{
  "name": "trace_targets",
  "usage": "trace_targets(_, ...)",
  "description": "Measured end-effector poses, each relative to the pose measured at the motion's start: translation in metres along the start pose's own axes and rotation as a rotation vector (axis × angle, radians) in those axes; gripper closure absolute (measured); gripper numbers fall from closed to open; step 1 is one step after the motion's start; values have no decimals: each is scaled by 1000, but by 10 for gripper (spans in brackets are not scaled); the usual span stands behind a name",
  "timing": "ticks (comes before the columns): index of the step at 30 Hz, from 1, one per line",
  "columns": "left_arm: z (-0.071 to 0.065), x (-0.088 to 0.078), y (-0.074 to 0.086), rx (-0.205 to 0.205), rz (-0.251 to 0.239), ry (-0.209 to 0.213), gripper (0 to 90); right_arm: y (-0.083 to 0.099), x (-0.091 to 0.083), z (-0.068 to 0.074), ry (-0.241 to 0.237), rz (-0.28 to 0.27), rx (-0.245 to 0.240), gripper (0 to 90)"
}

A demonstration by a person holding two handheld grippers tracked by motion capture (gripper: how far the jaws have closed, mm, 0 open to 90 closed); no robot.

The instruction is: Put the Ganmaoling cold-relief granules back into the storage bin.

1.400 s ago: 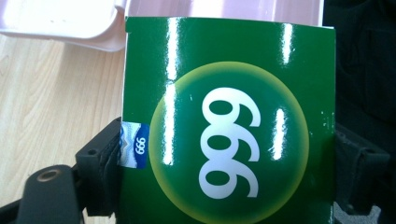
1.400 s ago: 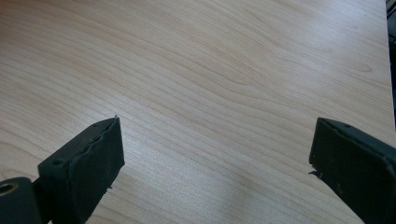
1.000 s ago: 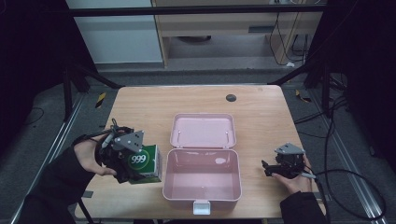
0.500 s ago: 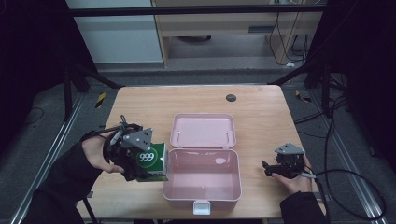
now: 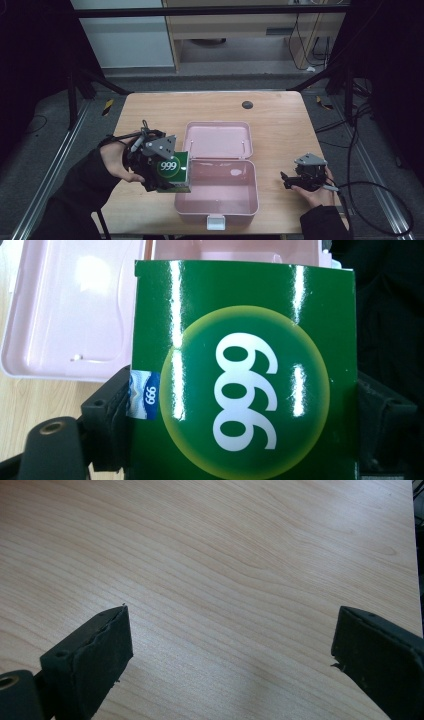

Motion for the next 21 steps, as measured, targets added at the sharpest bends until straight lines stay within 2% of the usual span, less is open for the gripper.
trace_targets(12, 0, 17, -14, 52, 37, 20, 147, 0, 0, 0, -1, 0, -2, 33)
trace_targets(21, -1, 31, -22, 62, 33, 35, 148, 0, 1, 0, -2, -1, -4, 33)
Point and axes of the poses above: each handheld gripper's, and its own axes: x roughly forward along the jaws, y roughly out of its underside, z roughly to its left, the point moved 2 cm from there along x, roughly forward along the jaws, and after that the axes turned 3 degrees about -z, right-handed, at the moved point
